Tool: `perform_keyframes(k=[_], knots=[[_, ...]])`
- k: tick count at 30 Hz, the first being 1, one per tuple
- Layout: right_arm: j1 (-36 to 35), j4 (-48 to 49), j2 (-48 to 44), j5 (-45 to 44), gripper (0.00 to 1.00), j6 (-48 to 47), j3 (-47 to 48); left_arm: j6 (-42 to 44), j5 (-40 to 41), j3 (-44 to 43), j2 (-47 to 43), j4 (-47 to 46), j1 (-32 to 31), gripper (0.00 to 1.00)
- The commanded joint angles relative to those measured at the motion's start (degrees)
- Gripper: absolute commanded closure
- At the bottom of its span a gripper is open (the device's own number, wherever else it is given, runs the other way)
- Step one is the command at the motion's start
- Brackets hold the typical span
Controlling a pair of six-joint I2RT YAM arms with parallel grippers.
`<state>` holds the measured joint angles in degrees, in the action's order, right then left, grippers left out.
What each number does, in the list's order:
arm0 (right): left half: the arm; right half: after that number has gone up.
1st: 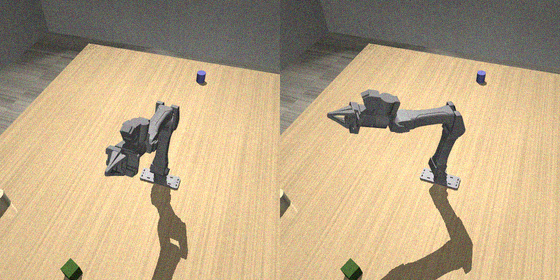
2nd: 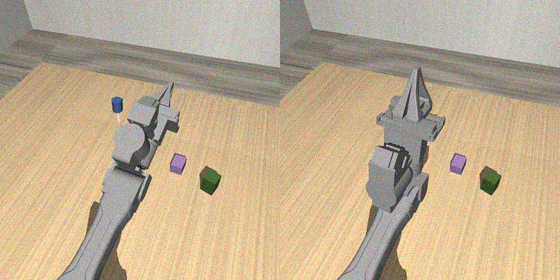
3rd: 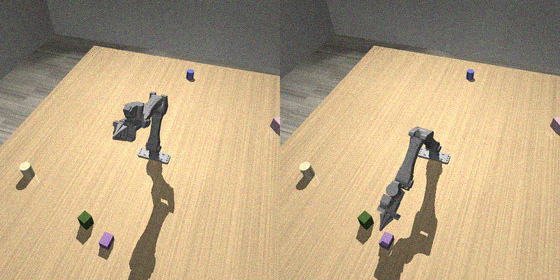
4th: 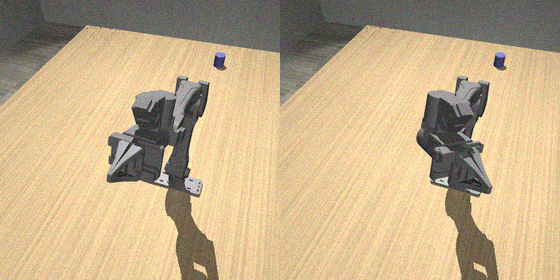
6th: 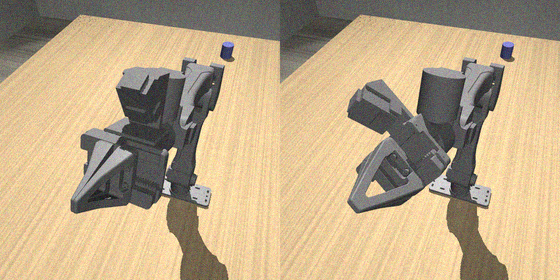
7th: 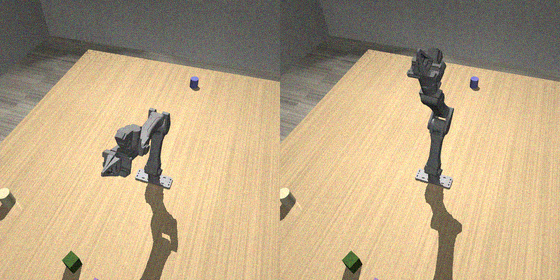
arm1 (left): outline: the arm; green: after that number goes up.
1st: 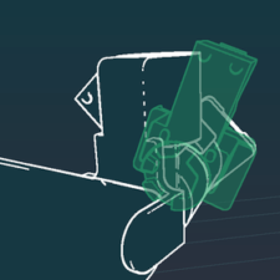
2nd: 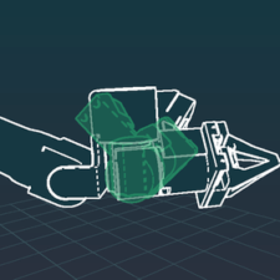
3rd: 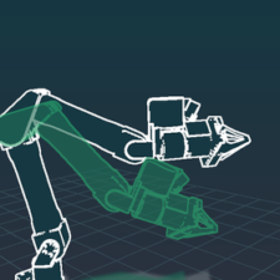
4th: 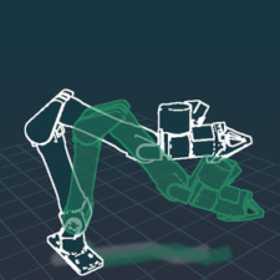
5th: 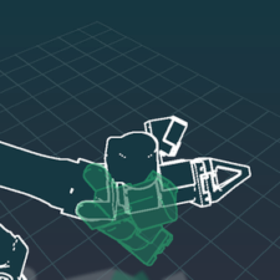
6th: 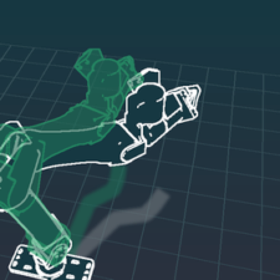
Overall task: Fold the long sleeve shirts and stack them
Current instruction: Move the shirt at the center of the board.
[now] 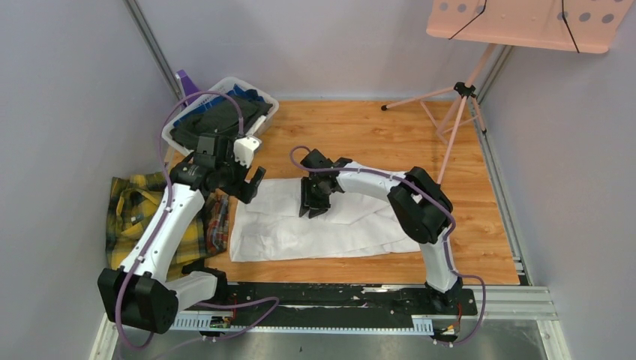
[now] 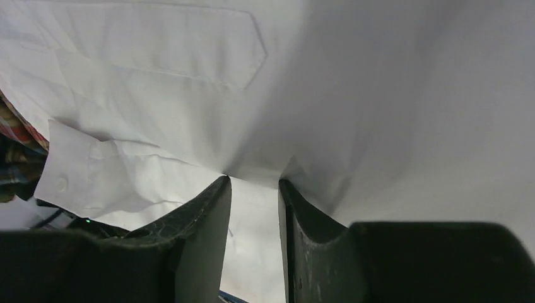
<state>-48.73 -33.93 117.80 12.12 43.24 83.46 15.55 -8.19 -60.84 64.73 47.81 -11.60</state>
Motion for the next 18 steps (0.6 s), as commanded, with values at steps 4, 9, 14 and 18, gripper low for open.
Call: perform_keyframes(k=[4, 9, 14, 18], knots=[[10.47, -1.77, -2.69, -4.28, 0.65, 5.44, -4.49, -1.52, 2.14, -0.70, 3.36, -2.31, 0.52, 0.00], [11.73, -1.45, -8.40, -9.15, 0.64, 6.71, -9.47, -2.34, 0.07, -0.73, 7.50, -4.86, 0.52, 0.00], [11.77, -1.07, -10.93, -10.75, 0.63, 9.32, -12.97, -4.29, -9.91, -2.29, 14.83, -7.49, 0.53, 0.00], [11.73, -0.53, -12.56, -12.00, 0.62, 11.99, -14.44, -5.25, -16.18, -5.09, 22.35, -8.74, 0.52, 0.00]])
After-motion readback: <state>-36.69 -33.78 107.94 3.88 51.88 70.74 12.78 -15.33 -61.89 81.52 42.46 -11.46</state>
